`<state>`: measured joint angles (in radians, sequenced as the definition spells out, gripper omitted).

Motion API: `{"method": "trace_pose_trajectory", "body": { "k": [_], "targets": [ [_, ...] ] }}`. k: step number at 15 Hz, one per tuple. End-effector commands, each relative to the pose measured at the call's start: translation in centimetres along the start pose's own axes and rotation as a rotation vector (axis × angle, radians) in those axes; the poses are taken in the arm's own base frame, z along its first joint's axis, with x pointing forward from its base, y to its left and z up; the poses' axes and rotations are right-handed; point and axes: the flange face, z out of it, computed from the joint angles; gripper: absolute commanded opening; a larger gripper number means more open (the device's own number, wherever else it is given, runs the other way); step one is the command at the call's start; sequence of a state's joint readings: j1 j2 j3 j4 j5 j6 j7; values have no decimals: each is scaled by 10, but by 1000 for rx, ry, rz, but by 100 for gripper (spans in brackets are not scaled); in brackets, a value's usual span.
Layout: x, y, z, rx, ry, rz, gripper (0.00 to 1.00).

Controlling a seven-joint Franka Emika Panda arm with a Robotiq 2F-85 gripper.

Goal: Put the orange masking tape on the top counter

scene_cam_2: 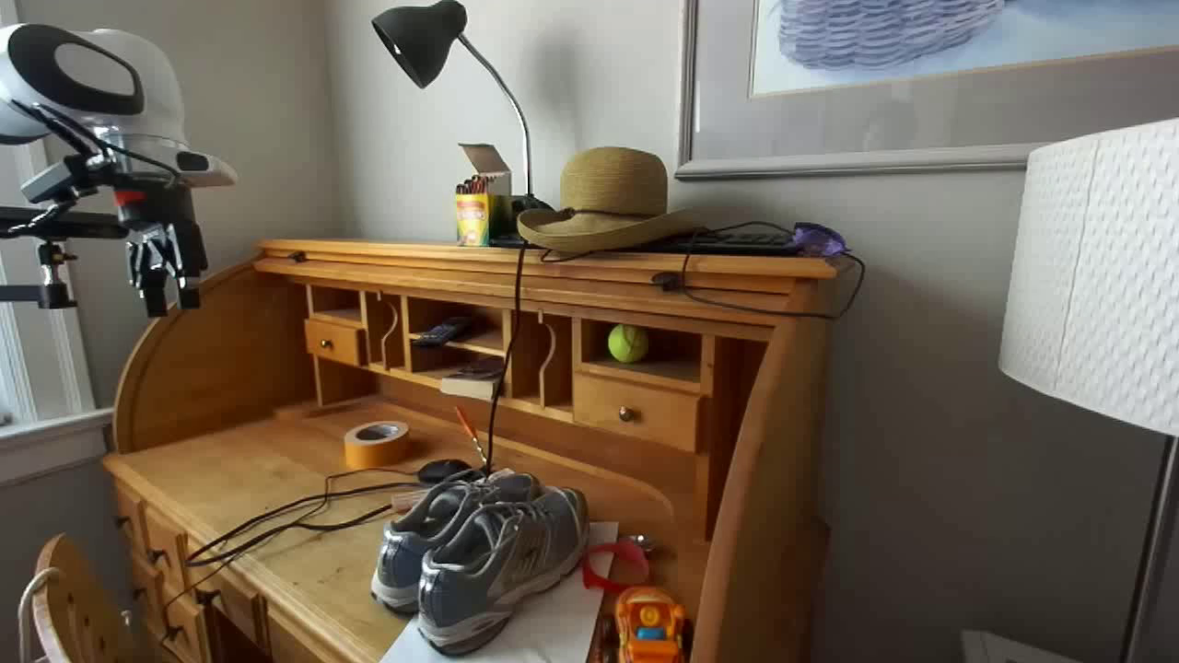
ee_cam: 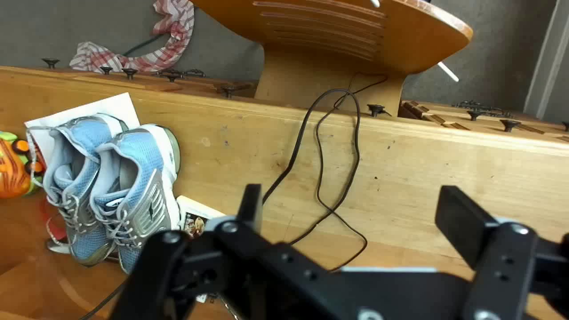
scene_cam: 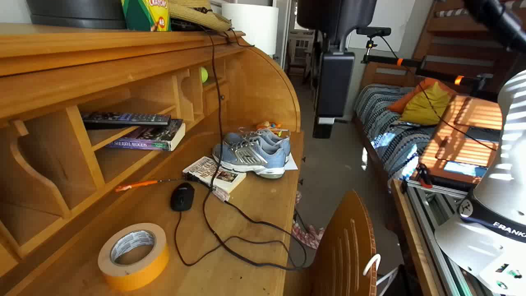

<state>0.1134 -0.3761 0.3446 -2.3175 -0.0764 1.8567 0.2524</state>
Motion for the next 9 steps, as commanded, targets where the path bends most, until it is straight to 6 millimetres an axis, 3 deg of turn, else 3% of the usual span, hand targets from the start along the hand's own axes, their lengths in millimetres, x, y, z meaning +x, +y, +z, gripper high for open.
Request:
{"method": "trace_pose_trajectory", "body": {
  "k": [1,3,9],
  "targets": [
    [0,0,0,0,-1,0,100],
    [8,3,7,56,-13,74,100],
    [49,7,68,175,-3,398,100]
  ]
}}
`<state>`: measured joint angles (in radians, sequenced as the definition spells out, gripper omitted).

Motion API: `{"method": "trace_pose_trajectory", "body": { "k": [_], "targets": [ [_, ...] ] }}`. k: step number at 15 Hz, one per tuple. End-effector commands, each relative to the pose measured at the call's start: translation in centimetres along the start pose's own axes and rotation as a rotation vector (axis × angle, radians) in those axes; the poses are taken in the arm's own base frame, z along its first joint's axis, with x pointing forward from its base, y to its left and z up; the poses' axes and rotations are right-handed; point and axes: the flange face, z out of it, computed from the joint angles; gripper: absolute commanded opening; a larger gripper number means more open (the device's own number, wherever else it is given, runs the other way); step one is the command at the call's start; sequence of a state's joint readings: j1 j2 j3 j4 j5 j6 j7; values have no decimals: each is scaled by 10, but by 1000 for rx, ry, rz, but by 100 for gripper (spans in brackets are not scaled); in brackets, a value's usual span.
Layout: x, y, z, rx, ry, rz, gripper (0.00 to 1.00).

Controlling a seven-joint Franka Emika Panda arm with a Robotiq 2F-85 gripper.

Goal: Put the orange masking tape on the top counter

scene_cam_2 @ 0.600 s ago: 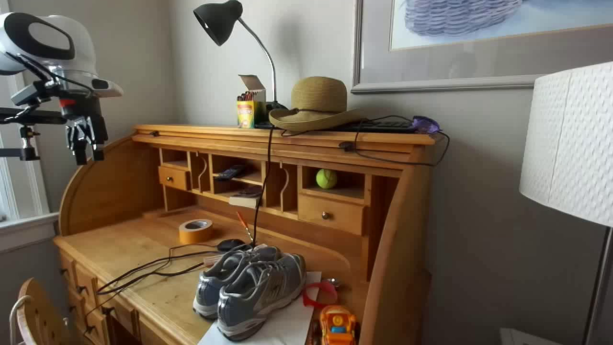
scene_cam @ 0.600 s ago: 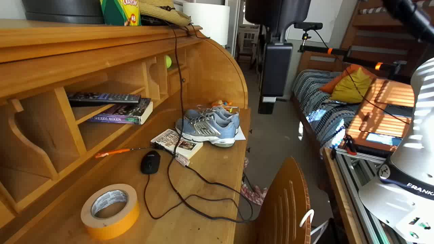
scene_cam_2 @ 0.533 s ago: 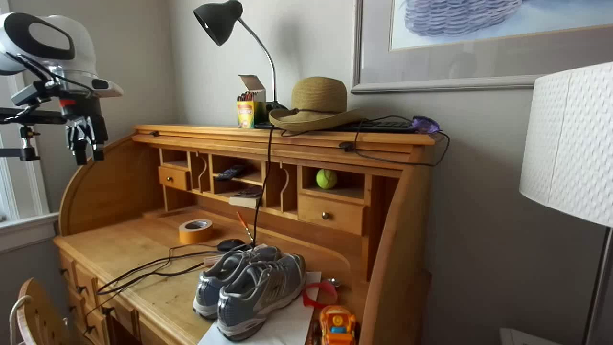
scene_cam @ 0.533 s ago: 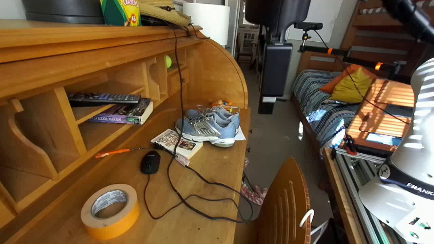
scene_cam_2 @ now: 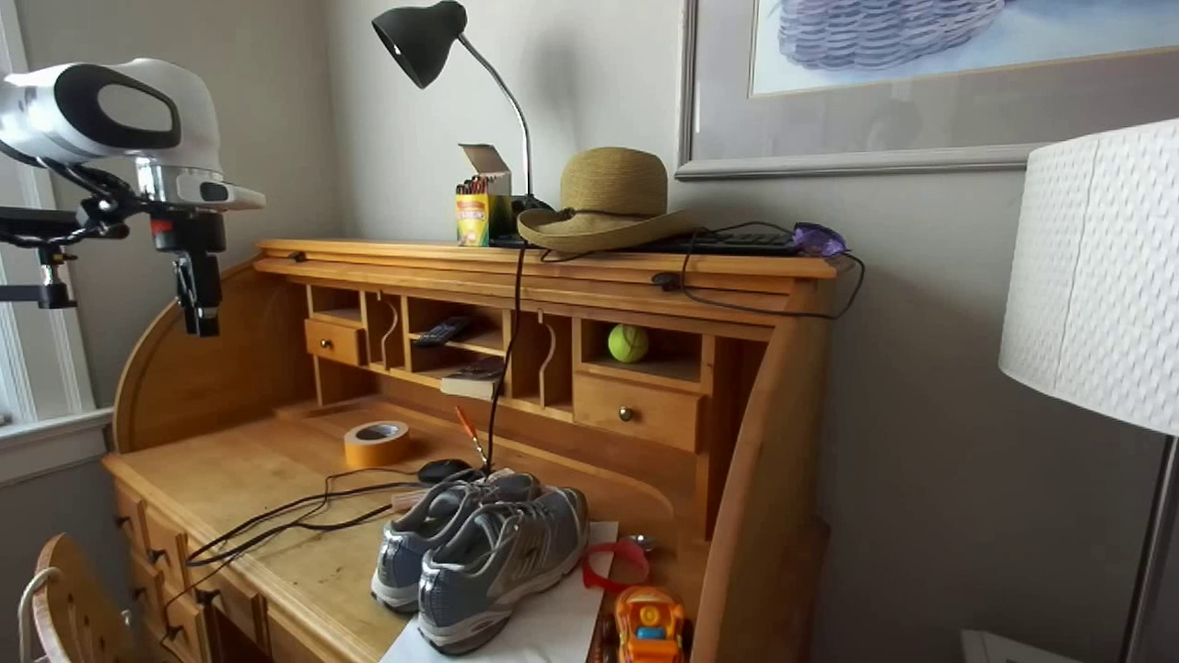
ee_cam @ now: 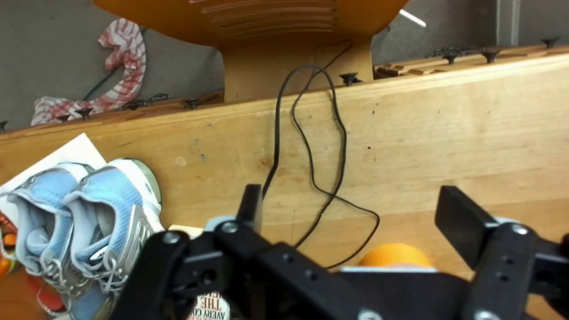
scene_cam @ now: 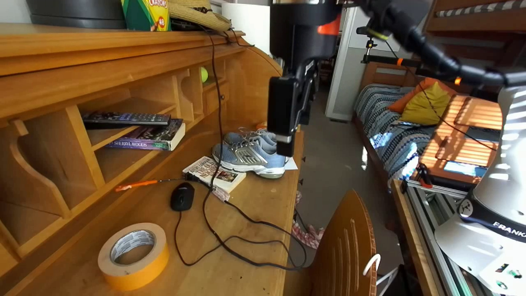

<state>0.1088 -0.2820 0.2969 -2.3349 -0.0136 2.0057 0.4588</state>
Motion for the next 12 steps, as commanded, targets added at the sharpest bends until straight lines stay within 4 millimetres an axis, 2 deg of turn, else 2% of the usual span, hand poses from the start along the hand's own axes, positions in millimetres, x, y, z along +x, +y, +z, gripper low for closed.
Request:
{"method": "trace_pose_trajectory", "body": {
  "k": [1,6,9,10,12],
  "targets": [
    [27,-4,47,79,9,185,100],
    [65,-27,107,136,99,431,100],
    [103,-18,148,88,135,576,100],
    [77,-18,126,117,126,494,100],
    [94,-11,145,91,117,549,100]
  ]
}}
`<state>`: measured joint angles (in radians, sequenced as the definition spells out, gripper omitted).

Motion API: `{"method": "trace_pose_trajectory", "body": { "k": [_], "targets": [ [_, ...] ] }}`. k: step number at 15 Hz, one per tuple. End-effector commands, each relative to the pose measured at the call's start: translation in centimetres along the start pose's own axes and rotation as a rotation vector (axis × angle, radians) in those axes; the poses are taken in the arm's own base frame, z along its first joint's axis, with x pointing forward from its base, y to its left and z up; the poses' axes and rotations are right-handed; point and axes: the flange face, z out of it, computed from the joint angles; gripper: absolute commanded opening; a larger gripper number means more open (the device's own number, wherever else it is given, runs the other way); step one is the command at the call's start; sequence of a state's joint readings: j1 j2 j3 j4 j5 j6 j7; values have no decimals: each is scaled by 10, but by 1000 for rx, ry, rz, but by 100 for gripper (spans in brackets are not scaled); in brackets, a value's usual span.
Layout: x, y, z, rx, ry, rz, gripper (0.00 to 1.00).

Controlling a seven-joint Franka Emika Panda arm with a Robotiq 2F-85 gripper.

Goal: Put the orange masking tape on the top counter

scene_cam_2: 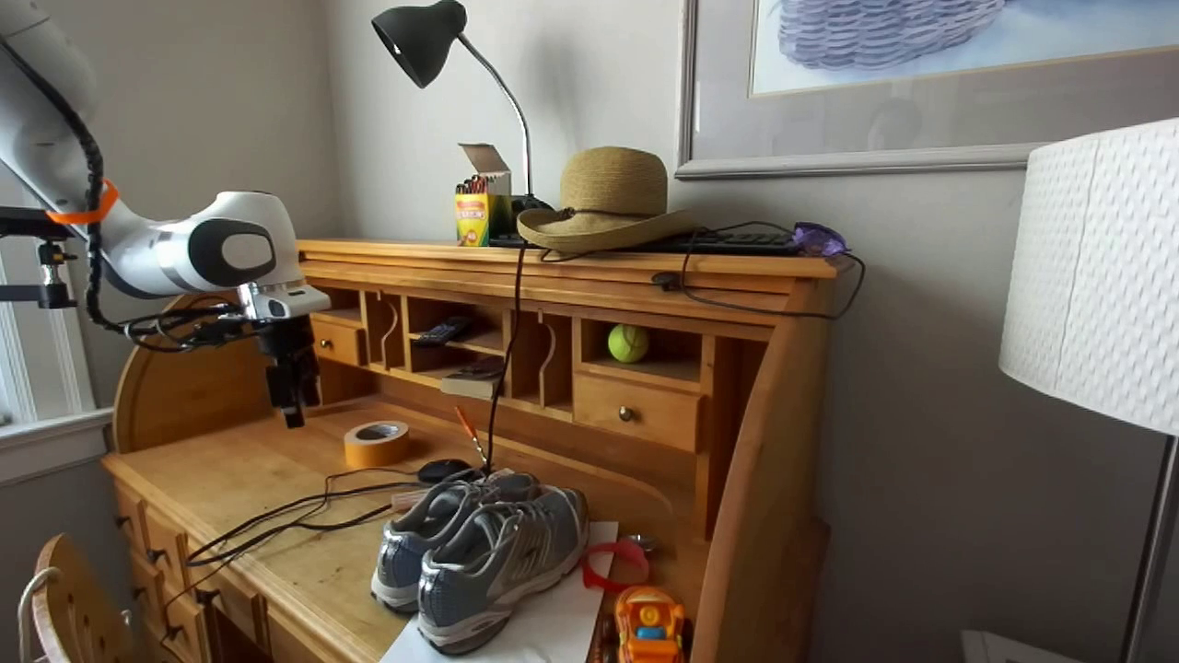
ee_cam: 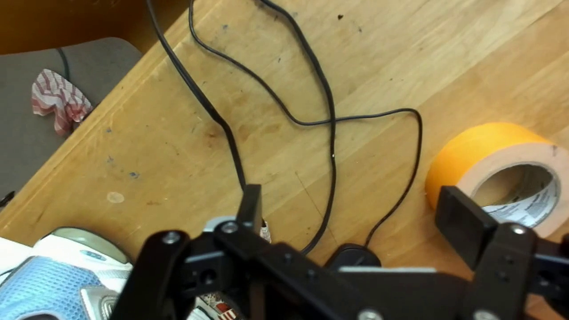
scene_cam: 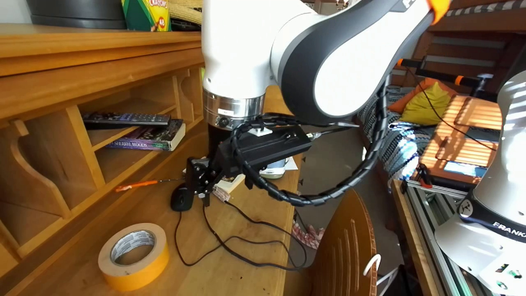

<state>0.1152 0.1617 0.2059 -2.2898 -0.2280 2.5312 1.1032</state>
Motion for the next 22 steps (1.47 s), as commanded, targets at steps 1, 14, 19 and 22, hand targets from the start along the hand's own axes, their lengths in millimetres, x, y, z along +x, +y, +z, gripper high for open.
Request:
{"method": "trace_pose_trajectory", "body": {
  "k": [1,14,19,22],
  "targets": [
    [4,-2,4,-2,-3,9,100],
    [56,-40,76,199,56,403,100],
    [52,-80,102,188,82,421,100],
    [42,-103,107,197,93,393,100]
  ]
}}
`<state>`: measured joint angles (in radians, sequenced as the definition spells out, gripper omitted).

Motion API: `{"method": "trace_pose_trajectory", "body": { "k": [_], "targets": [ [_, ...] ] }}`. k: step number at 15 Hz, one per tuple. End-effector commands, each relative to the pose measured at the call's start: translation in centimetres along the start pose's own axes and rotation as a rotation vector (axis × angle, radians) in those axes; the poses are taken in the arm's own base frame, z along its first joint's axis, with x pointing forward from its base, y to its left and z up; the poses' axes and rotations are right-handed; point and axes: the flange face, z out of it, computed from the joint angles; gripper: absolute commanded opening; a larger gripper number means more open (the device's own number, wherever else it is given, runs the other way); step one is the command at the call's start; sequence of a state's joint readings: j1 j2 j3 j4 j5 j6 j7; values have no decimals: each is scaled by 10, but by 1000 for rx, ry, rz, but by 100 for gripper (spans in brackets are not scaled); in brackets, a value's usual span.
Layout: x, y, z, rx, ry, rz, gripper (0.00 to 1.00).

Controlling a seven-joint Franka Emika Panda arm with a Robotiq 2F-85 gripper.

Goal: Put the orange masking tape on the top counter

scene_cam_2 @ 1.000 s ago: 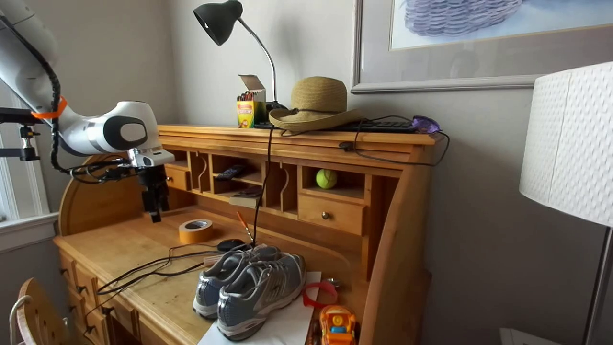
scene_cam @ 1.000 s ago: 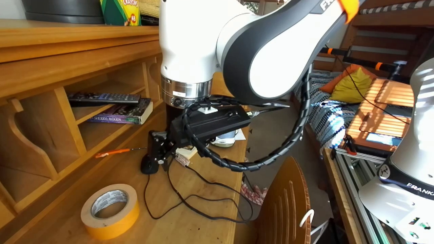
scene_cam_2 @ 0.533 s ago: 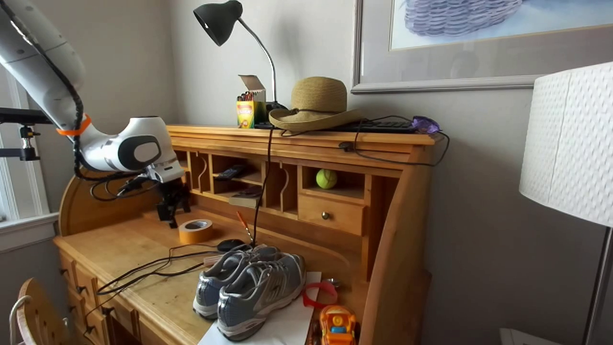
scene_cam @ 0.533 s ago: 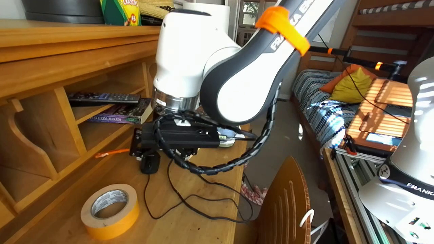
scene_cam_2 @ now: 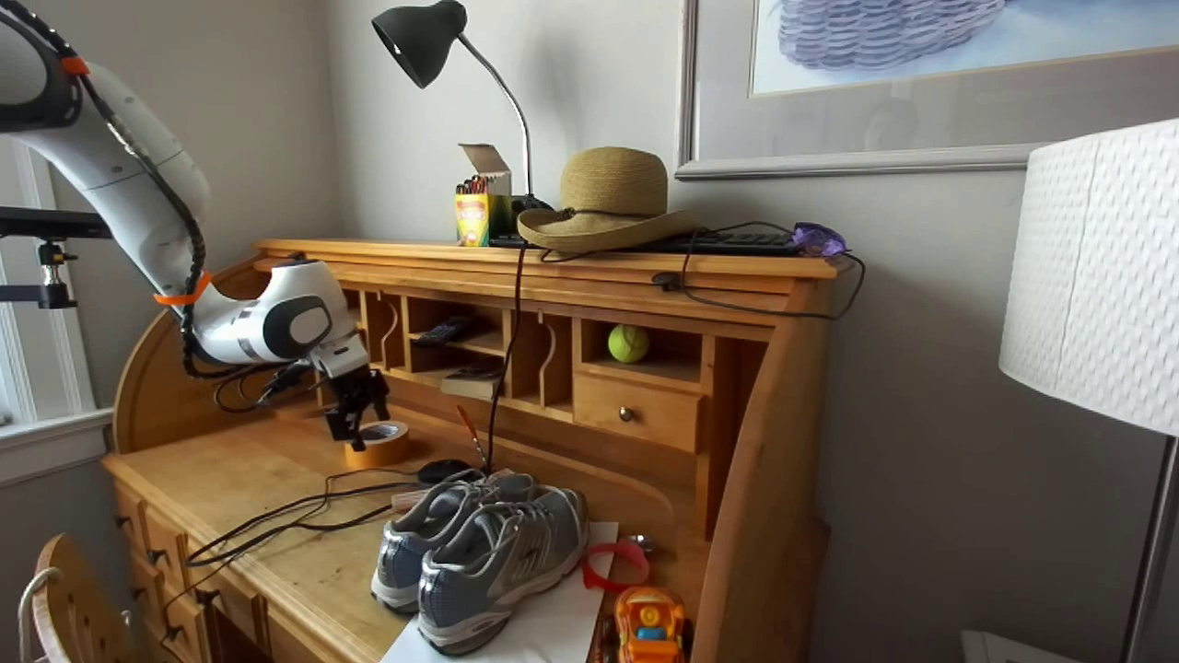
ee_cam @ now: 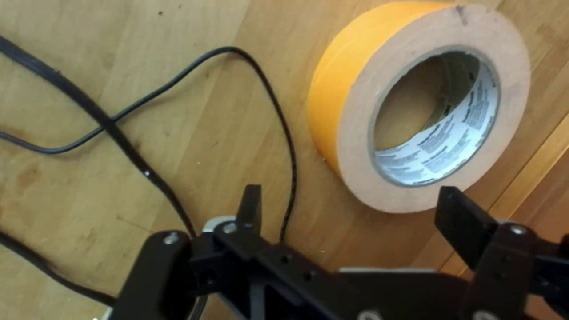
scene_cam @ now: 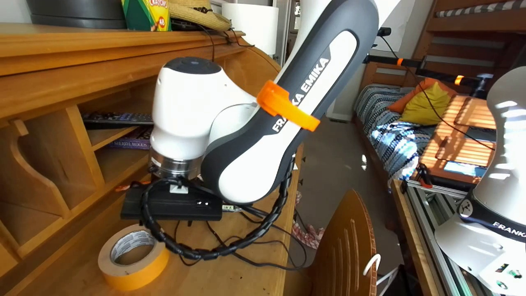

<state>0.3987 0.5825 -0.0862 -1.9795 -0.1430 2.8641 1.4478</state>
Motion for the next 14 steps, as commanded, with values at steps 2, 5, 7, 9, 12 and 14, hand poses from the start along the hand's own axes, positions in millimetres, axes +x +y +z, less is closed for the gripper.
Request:
{"method": "trace_pose_trajectory", "body": {
  "k": [2,5,7,9,12,14],
  "targets": [
    [-15,-25,21,-15,0,14,100],
    [-16,-29,38,-72,-57,26,96],
    [-16,-31,45,-100,-70,31,77],
    [-14,-34,51,-120,-69,33,69],
    [-13,-37,56,-134,-68,34,45],
    [-11,-38,56,-143,-65,39,29]
  ]
}}
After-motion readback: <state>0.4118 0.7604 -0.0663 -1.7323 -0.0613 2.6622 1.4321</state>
